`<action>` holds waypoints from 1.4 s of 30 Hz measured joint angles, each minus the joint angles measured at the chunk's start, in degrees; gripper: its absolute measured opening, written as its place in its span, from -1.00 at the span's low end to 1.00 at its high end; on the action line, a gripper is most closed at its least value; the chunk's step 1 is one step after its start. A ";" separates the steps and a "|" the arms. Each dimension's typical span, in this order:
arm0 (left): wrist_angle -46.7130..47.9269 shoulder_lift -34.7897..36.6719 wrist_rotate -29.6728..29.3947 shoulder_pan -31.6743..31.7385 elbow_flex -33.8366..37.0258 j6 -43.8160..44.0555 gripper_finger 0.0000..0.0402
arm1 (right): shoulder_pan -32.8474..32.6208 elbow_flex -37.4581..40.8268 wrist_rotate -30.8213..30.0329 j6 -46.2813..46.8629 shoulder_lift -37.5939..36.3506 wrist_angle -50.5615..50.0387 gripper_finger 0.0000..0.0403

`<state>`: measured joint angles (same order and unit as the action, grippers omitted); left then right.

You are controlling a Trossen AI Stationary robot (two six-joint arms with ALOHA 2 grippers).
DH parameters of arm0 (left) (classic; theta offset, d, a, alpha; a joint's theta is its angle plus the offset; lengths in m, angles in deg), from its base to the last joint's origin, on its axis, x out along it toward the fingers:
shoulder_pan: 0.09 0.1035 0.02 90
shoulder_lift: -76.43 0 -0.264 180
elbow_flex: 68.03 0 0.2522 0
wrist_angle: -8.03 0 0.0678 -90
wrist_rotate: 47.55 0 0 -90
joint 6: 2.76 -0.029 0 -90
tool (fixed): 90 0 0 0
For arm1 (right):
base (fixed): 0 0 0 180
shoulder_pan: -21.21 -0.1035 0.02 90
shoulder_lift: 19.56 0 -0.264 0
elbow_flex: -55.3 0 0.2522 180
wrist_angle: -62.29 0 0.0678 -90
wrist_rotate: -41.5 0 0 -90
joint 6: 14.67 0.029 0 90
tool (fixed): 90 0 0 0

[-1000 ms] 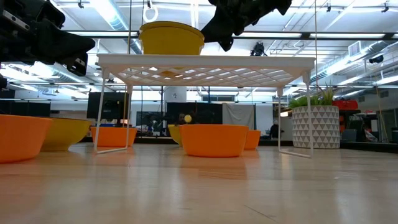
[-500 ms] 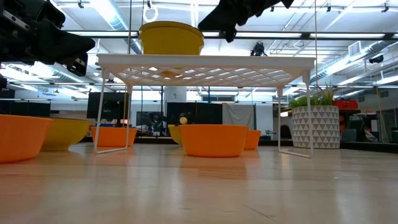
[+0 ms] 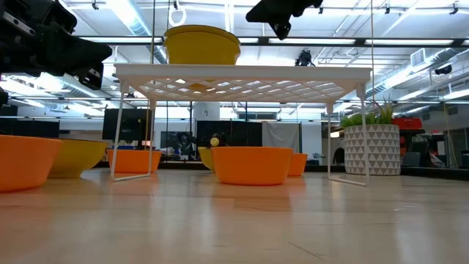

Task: Pick & Place Mini bowls
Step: Put the orange bowl on the shelf

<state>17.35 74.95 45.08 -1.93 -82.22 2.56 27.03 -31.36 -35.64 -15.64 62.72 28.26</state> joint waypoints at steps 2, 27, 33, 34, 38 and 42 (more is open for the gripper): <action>0.00 0.01 0.00 0.01 0.02 -0.01 -0.88 | -0.59 0.00 -0.02 -0.68 0.00 -0.48 -1.00; 0.00 0.00 0.00 0.02 0.02 0.01 -0.88 | -21.20 0.00 -2.30 -0.53 0.00 -5.37 -1.00; 0.00 0.01 0.00 0.01 0.01 -0.01 -0.88 | -27.36 0.00 -6.80 1.62 0.00 -6.08 -1.00; 0.00 0.00 -0.01 0.01 0.01 -0.01 -0.88 | -28.25 0.00 -8.07 2.61 0.00 -6.29 -1.00; 0.00 0.01 0.00 0.00 0.00 0.01 -0.88 | -31.85 0.00 -13.00 5.44 0.00 -6.54 -1.00; 0.00 0.00 0.00 0.01 0.00 -0.01 -0.88 | -35.56 -0.09 -16.27 7.60 0.61 -6.62 -1.00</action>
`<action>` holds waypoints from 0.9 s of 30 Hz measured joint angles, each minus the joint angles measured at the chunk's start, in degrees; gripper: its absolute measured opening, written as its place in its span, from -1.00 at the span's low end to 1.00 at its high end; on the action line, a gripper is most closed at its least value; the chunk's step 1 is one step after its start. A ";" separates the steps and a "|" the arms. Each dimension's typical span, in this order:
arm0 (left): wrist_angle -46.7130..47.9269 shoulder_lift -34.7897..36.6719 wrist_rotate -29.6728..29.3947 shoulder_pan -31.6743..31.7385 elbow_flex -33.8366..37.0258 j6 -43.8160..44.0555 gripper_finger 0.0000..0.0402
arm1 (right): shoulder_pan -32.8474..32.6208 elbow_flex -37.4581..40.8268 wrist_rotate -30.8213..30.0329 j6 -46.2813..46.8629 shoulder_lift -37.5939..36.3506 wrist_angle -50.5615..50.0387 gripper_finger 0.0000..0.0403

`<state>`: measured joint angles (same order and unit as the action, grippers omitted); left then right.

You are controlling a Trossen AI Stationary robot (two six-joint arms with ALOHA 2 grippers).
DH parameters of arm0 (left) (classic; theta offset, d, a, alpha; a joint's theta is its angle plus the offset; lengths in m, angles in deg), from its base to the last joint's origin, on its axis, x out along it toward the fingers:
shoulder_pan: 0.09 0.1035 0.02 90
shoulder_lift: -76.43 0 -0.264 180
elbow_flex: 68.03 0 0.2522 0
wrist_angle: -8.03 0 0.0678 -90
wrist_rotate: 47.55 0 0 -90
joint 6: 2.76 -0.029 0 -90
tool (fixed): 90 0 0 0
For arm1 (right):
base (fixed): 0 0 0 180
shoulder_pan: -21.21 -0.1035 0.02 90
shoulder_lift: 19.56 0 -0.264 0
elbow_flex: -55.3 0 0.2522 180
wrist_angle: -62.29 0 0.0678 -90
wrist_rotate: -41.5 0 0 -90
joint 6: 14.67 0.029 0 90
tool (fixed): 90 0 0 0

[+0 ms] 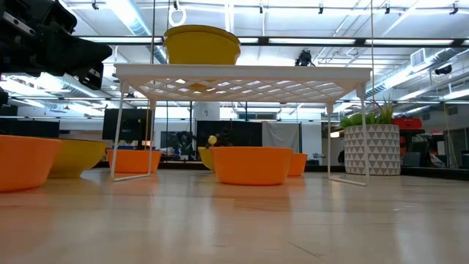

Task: Pick & Place Mini bowls
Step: Put the orange bowl on the shelf

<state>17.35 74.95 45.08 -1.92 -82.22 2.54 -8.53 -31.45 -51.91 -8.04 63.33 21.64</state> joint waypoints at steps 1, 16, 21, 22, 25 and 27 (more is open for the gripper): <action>0.00 0.01 0.00 0.00 0.01 0.02 -0.88 | -0.87 0.00 -0.98 0.52 0.30 -0.32 -1.00; 0.00 0.01 0.00 0.00 0.02 0.02 -0.88 | -11.11 0.00 -13.49 0.20 5.47 -0.68 -1.00; 0.00 0.01 0.00 -0.01 0.01 0.02 -0.88 | -12.56 0.00 -15.79 0.07 7.42 -0.60 -1.00; 0.00 0.01 0.00 0.01 0.02 0.02 -0.88 | -12.58 0.00 -16.15 -0.04 7.85 -0.46 -1.00; 0.00 -0.01 0.00 -0.01 0.00 0.02 -0.88 | -12.72 0.00 -17.83 -1.31 9.19 -0.64 -1.00; 0.00 -0.01 -0.01 0.00 0.02 0.00 -0.88 | -12.72 0.00 -19.27 -2.15 10.11 -0.61 -1.00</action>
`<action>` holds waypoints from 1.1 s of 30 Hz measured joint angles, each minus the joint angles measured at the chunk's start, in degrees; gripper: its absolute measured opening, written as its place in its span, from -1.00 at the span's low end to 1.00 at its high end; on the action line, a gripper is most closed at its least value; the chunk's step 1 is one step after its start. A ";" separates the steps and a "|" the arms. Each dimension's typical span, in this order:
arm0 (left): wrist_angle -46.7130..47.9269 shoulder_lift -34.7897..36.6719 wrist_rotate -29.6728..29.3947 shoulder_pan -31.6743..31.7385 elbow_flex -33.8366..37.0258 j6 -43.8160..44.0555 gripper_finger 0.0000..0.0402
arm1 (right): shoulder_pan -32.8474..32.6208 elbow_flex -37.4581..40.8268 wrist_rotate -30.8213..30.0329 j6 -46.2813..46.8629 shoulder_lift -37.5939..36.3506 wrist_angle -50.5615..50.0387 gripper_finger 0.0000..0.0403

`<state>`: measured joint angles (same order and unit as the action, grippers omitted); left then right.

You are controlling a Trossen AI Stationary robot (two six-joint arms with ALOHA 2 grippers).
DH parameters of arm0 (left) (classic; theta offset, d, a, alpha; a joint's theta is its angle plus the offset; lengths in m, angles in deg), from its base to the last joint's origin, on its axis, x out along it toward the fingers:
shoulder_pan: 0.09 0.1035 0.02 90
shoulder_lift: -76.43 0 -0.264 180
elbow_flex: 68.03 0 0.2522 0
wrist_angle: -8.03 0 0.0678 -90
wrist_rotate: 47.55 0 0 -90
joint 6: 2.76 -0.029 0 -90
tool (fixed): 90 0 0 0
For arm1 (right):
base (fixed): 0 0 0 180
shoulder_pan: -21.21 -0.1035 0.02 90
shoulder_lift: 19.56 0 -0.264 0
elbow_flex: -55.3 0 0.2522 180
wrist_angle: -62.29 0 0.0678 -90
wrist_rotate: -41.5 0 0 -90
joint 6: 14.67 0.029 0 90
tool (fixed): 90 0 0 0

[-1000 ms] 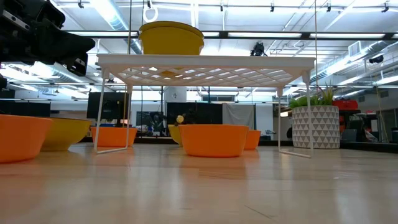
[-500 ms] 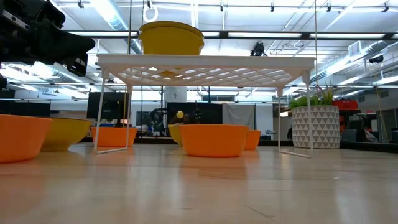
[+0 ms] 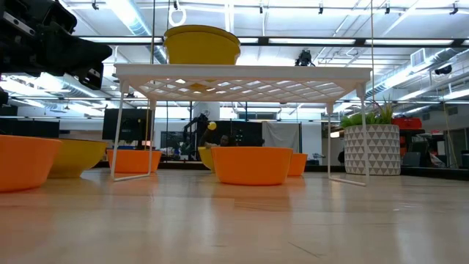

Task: Pick & Place Mini bowls
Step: Put the orange bowl on the shelf

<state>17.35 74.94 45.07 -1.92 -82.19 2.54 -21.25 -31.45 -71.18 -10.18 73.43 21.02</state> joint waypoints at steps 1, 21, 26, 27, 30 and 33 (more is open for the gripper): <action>0.00 0.02 0.01 0.01 -0.01 0.01 -0.88 | 0.00 0.00 -0.56 -0.32 0.45 -0.02 -1.00; 0.00 -0.01 0.00 -0.01 -0.01 0.02 -0.88 | 1.75 0.04 -0.91 -0.86 2.29 0.70 -1.00; 0.00 0.00 0.01 0.01 0.00 0.02 -0.88 | 3.08 0.04 -1.40 -0.77 2.33 0.68 -1.00; -0.01 0.02 0.01 0.01 -0.01 0.01 -0.88 | 3.21 0.04 -2.44 -0.41 2.62 0.77 -1.00; 0.00 0.00 0.01 -0.01 0.00 0.02 -0.88 | 3.43 0.07 -5.94 -0.31 4.08 0.17 -1.00; -0.02 -0.01 0.01 0.01 -0.02 0.00 -0.88 | 3.43 0.07 -8.32 -0.44 5.28 0.38 -1.00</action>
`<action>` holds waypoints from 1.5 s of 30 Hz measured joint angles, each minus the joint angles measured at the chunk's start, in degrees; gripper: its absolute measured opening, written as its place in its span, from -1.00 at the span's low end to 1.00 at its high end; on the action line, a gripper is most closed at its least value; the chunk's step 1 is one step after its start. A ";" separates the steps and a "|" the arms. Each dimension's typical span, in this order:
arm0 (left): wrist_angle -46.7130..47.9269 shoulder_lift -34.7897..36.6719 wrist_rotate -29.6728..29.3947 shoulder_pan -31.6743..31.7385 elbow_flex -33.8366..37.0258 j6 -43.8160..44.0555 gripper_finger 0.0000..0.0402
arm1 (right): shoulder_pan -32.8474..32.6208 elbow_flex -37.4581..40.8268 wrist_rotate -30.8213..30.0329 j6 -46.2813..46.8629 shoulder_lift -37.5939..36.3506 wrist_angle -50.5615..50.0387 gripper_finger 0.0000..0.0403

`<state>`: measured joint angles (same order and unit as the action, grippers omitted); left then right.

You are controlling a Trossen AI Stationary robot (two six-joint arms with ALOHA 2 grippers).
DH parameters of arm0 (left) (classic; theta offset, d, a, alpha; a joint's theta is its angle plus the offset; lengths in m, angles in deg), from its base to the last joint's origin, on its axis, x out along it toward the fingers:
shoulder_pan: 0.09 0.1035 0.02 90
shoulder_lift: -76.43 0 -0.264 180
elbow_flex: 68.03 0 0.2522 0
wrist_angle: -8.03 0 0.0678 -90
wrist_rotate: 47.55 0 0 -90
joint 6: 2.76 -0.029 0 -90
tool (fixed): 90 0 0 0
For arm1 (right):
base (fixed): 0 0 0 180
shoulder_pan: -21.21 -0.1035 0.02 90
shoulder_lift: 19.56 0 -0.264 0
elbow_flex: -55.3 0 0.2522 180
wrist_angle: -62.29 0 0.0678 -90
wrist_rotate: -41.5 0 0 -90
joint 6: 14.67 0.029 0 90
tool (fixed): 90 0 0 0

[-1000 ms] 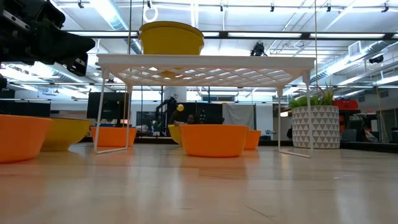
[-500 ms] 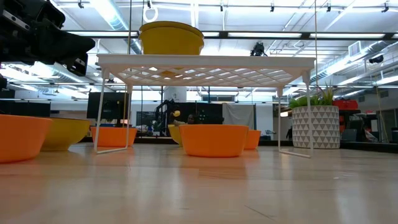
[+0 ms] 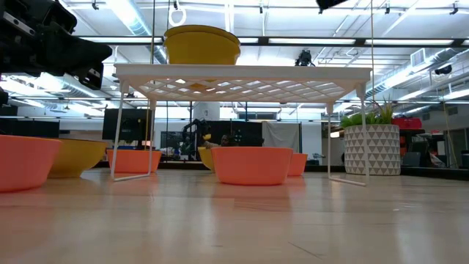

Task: Pick & Place Mini bowls
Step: Put the orange bowl on the shelf

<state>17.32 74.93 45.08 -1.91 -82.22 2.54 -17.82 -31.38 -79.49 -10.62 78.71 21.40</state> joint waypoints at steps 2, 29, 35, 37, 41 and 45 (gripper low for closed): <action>0.02 0.01 0.00 0.00 0.02 0.01 -0.88 | 0.00 0.00 -0.58 0.00 1.09 0.20 -1.00; 0.02 0.01 0.00 -0.02 0.01 0.02 -0.88 | -2.61 0.00 -15.13 10.62 13.01 2.34 -1.00; 0.02 0.01 0.00 -0.01 0.02 0.00 -0.88 | -1.65 -0.02 -16.65 10.54 15.07 5.12 -1.00; 0.01 0.01 0.00 -0.01 0.02 0.02 -0.88 | -1.19 -0.01 -16.77 10.81 15.69 5.46 -1.00; 0.02 0.02 0.00 -0.02 0.00 0.02 -0.88 | -0.31 0.00 -15.42 11.69 16.23 6.07 -0.94; 0.02 0.00 0.00 -0.02 0.02 0.02 -0.88 | 0.46 -0.01 -14.60 10.29 16.54 7.19 -0.83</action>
<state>17.35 74.94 45.08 -1.93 -82.20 2.56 -17.36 -31.40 -94.09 -0.33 95.25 28.59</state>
